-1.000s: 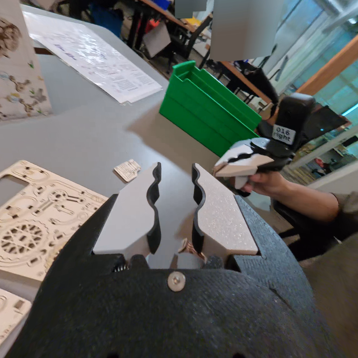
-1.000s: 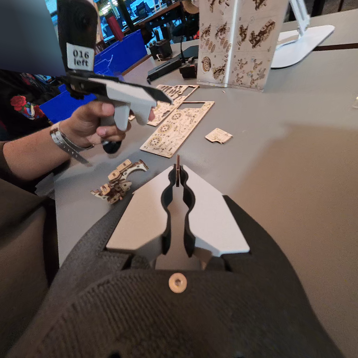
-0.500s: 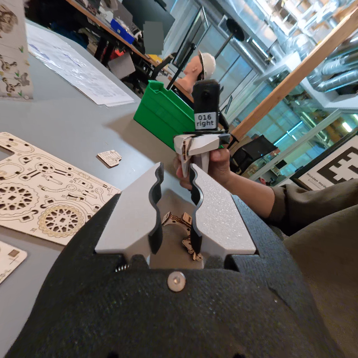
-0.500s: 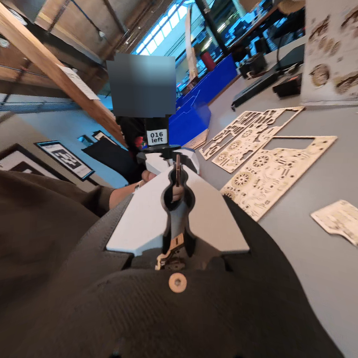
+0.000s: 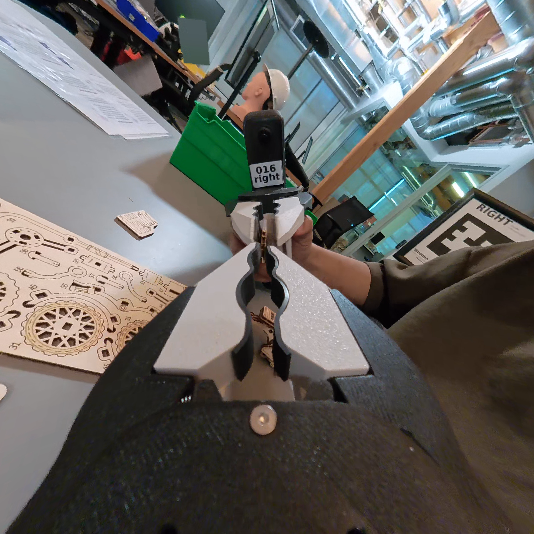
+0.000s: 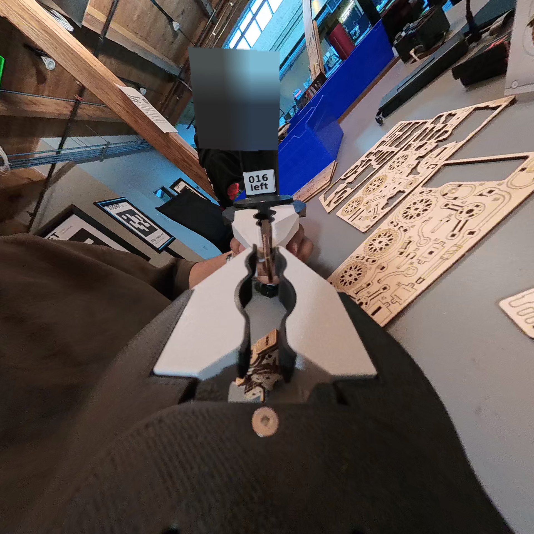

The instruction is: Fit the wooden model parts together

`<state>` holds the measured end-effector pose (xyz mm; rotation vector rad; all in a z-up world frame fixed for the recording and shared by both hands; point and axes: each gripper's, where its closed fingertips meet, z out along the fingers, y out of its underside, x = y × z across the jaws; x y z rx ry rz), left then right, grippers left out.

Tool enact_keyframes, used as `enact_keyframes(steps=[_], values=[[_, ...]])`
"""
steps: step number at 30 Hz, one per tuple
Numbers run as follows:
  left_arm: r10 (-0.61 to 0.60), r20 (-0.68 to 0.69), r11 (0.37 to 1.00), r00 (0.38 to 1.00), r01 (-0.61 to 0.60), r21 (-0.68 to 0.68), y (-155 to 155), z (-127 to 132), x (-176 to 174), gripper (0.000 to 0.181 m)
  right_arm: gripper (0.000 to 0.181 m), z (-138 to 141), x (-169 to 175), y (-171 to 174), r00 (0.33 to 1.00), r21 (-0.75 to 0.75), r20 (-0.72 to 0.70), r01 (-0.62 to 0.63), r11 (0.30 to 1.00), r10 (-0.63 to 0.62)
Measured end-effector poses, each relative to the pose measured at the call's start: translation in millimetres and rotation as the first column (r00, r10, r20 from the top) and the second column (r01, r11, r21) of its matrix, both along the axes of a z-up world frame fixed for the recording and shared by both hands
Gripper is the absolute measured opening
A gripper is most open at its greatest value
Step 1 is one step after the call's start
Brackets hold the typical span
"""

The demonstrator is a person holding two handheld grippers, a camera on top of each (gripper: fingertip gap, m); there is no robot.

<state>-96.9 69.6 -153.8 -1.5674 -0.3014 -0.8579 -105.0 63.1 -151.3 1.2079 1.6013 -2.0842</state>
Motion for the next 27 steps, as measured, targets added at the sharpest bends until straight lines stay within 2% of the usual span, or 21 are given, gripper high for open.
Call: enact_keyframes(steps=[2, 6, 11, 16, 21, 27], values=[[0.006, -0.018, 1.000, 1.000, -0.006, -0.003, 1, -1, 0, 0.000, 0.016, -2, 1, 0, 1.000, -0.004, 0.007, -0.006, 1.000, 0.006], [0.030, -0.012, 1.000, 0.999, -0.030, 0.003, 0, 0, -5, 0.000, 0.017, -6, 0, 5, 1.000, 0.007, 0.014, 0.013, 1.000, -0.013], [0.040, 0.055, 0.999, 0.998, -0.040, -0.002, -1, -1, -13, 0.000, 0.004, -4, -8, 18, 0.997, -0.005, -0.012, 0.079, 0.997, -0.079], [0.032, 0.085, 0.999, 0.996, -0.031, -0.013, 1, -2, -11, 0.000, 0.006, -2, -7, 13, 0.999, -0.034, -0.006, 0.052, 0.998, -0.053], [0.029, 0.081, 1.000, 0.996, -0.029, -0.009, 1, 0, -8, 0.000, 0.001, -2, -5, 9, 0.999, -0.014, -0.011, 0.048, 0.999, -0.048], [0.078, 0.001, 0.996, 0.997, -0.078, -0.040, 3, -5, -10, 0.000, 0.000, -6, -7, 11, 0.996, 0.061, -0.024, 0.087, 0.994, -0.086]])
